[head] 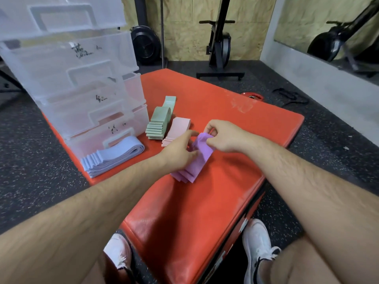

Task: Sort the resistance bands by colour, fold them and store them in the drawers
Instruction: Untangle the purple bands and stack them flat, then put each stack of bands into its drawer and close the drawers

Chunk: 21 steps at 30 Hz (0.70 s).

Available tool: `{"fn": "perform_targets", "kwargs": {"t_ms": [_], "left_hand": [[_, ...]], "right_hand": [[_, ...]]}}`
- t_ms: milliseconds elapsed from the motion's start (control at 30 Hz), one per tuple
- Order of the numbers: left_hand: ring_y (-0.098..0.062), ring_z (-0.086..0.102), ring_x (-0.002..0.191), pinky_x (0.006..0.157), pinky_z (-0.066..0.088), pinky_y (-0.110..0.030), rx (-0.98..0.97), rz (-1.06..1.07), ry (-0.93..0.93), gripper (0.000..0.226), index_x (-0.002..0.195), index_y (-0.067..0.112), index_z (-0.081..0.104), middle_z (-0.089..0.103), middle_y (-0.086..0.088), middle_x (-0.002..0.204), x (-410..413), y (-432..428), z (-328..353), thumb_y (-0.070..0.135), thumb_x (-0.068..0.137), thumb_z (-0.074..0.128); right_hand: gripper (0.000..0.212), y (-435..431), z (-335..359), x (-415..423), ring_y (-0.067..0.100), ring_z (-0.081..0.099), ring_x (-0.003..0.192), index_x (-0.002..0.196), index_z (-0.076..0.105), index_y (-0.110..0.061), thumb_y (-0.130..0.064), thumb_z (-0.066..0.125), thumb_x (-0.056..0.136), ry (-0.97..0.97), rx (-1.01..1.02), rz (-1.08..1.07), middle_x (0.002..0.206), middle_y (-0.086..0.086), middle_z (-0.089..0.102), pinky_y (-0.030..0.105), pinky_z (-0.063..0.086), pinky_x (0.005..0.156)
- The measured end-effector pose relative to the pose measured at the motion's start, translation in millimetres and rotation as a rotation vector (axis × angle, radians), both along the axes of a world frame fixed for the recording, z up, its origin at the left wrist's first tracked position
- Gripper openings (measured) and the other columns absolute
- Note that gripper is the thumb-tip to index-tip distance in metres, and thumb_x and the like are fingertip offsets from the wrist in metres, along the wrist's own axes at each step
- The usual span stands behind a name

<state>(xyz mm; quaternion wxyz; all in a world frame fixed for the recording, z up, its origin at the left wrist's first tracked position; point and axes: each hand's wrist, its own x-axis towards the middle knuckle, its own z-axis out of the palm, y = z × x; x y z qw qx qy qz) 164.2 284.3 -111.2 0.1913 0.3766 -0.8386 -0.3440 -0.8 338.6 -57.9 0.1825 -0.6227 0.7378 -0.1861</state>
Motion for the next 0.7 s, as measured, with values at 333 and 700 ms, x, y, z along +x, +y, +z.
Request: {"fn": "perform_targets", "kwargs": {"t_ms": [333,700], "left_hand": [[-0.026,0.058,0.086,0.079,0.05,-0.047,-0.037,0.089,0.034,0.046,0.123,0.019,0.045,0.054,-0.007,0.103,-32,-31,-10,0.002,0.081,0.056],[-0.028,0.054,0.086,0.085,0.043,-0.041,-0.394,-0.118,-0.202,0.032,0.089,0.012,0.065,0.061,-0.005,0.091,-22,-38,-24,0.032,0.085,0.04]], "right_hand": [[0.029,-56,-30,-38,0.021,0.055,0.084,0.083,0.069,-0.021,0.002,0.053,0.085,0.065,-0.118,0.104,0.095,0.001,0.053,0.034,0.045,0.083],[0.034,-55,-37,-43,0.035,0.041,0.128,0.127,0.06,-0.035,-0.032,0.059,0.093,0.274,0.173,0.096,0.149,0.005,0.035,0.04,0.04,0.107]]}}
